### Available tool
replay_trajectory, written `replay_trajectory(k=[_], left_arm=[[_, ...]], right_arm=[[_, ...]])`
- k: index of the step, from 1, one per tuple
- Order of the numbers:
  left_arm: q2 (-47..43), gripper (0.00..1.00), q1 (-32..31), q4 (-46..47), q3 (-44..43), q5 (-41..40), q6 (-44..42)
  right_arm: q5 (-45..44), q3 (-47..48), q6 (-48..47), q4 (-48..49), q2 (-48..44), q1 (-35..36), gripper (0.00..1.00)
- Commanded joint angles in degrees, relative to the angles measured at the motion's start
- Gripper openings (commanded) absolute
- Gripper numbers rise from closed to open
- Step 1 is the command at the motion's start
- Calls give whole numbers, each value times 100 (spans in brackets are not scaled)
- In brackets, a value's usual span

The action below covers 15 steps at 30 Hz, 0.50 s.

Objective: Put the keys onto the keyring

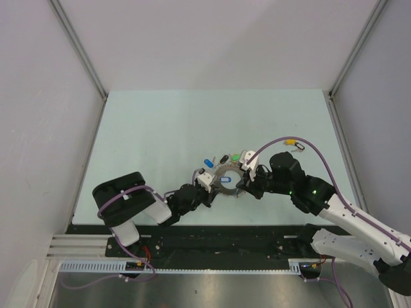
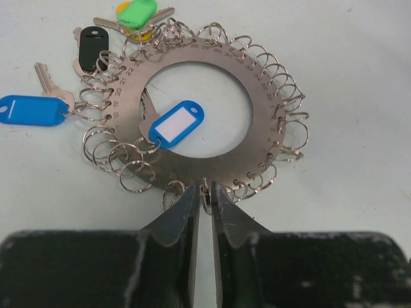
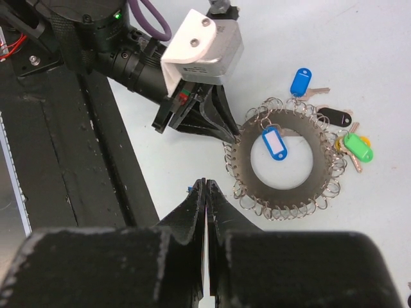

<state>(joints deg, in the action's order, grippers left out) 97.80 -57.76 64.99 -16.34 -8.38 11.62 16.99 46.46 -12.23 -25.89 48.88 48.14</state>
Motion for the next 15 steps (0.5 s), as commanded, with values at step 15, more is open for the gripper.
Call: replay_trajectory(k=[15], left_arm=[[-481, 22, -34, -2955, -1108, -295, 640]], right_arm=[[67, 4, 1, 93, -195, 55, 0]])
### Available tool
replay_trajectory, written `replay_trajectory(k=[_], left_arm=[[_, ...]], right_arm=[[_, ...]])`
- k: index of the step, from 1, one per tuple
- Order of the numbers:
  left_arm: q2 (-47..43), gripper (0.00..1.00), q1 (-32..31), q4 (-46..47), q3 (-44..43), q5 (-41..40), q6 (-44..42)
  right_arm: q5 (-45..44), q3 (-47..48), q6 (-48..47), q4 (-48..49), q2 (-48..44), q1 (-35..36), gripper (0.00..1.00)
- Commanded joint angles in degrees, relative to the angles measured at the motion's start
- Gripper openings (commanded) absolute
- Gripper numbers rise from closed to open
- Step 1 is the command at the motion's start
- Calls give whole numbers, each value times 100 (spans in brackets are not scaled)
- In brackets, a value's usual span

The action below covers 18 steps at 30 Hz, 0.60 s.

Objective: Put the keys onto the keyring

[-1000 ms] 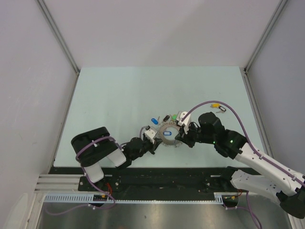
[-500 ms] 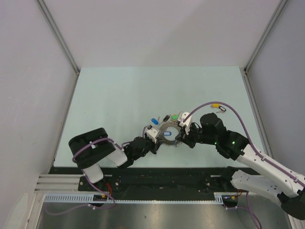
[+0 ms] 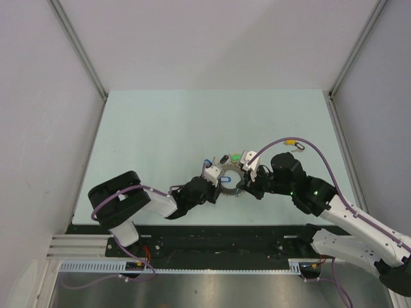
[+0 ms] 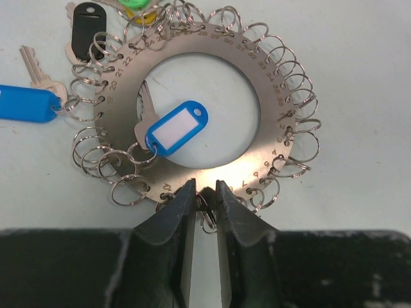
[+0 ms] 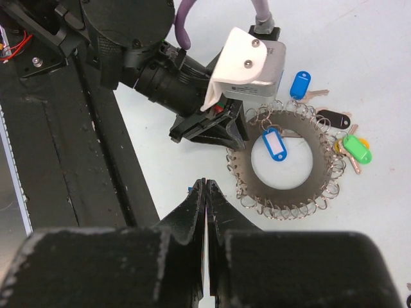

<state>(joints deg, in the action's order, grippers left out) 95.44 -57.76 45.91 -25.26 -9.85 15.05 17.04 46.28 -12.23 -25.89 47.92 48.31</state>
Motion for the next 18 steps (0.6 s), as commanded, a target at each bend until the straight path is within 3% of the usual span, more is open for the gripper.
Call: replay_trajectory(k=[1, 18], left_arm=[[-271, 22, -34, -1214, -260, -184, 427], [-438, 25, -34, -3790, -1473, 9, 991]], right_arm=[[63, 21, 1, 93, -107, 38, 0], [80, 21, 1, 102, -134, 46, 0]])
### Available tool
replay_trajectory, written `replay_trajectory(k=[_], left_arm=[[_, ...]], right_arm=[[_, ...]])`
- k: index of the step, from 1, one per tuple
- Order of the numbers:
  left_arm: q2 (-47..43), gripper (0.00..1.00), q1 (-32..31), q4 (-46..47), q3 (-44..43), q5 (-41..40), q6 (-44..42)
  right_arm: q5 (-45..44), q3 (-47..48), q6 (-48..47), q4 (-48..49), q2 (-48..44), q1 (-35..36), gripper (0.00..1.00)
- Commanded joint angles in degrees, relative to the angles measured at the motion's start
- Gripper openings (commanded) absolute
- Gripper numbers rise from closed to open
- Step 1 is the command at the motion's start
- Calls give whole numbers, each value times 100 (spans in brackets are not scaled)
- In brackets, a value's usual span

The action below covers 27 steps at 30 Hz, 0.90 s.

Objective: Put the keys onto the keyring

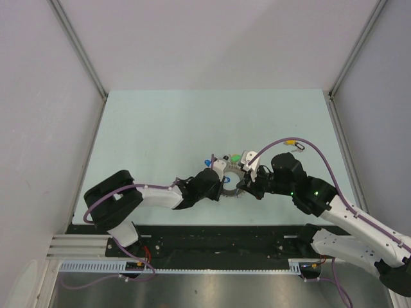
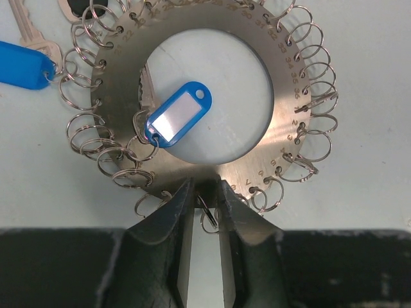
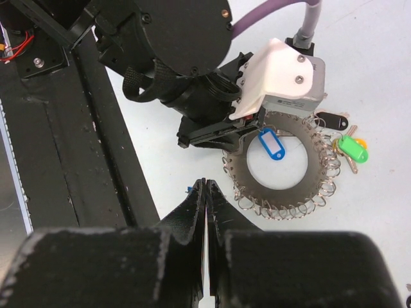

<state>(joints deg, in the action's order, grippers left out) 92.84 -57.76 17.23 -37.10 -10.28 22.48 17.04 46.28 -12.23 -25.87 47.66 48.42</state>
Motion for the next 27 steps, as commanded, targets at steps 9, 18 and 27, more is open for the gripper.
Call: replay_trajectory(k=[9, 18, 27], left_arm=[[-222, 29, -34, -1626, -666, -52, 397], [-310, 35, -34, -2119, -834, -202, 512], [-380, 32, -34, -2347, -869, -264, 573]], right_arm=[[89, 21, 1, 99, -134, 44, 0], [80, 13, -8, 99, -160, 62, 0], [98, 21, -8, 108, -152, 62, 0]])
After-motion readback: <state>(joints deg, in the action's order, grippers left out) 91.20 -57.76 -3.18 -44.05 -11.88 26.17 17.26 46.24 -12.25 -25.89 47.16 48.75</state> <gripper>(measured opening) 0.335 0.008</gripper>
